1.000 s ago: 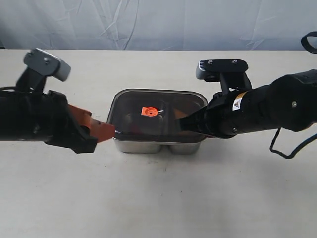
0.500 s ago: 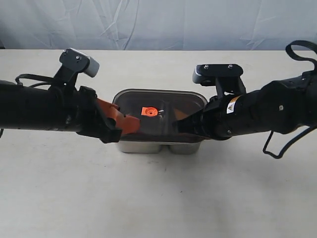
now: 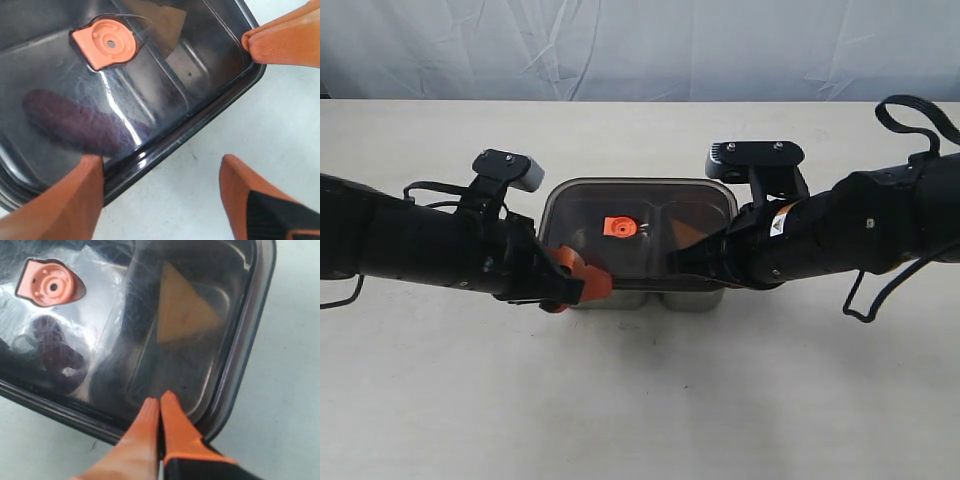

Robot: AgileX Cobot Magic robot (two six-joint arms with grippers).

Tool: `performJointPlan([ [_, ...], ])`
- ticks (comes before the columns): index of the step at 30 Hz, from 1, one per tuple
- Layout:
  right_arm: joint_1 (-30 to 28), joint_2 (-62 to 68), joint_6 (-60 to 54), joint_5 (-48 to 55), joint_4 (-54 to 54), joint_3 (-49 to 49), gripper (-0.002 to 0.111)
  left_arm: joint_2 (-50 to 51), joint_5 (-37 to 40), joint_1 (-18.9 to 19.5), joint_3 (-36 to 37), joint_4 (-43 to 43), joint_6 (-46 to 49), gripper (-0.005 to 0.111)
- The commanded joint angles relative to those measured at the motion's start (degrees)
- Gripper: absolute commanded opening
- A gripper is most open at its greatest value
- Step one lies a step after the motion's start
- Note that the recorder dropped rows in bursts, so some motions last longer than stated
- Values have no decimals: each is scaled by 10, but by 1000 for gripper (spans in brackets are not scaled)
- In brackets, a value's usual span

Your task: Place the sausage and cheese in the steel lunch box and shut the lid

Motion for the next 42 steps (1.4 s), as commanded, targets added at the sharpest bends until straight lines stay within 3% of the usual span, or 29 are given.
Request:
performJointPlan([
  [1,-1,1,-4,1,-1,-2,-1,11,1,-3,5,7,-8,63],
  [8,-1,-12,-4,-39,-1,-2,-1,2,28,-3,3,7,12,63],
  [17,-1,-80,-4,-55,-1,-18,-1,-85,41,-3,-7,0,42,63],
  [30,13,-256,-2,-59,-1,28,-1,-347,68,-3,21,57,23,63],
  [36,19,-376,1,-65,-1,128,-1,-538,39,-3,67,159,-72,63],
  [42,19,-447,10,-28,8,202,-1,-718,16,-3,99,333,-303,63],
])
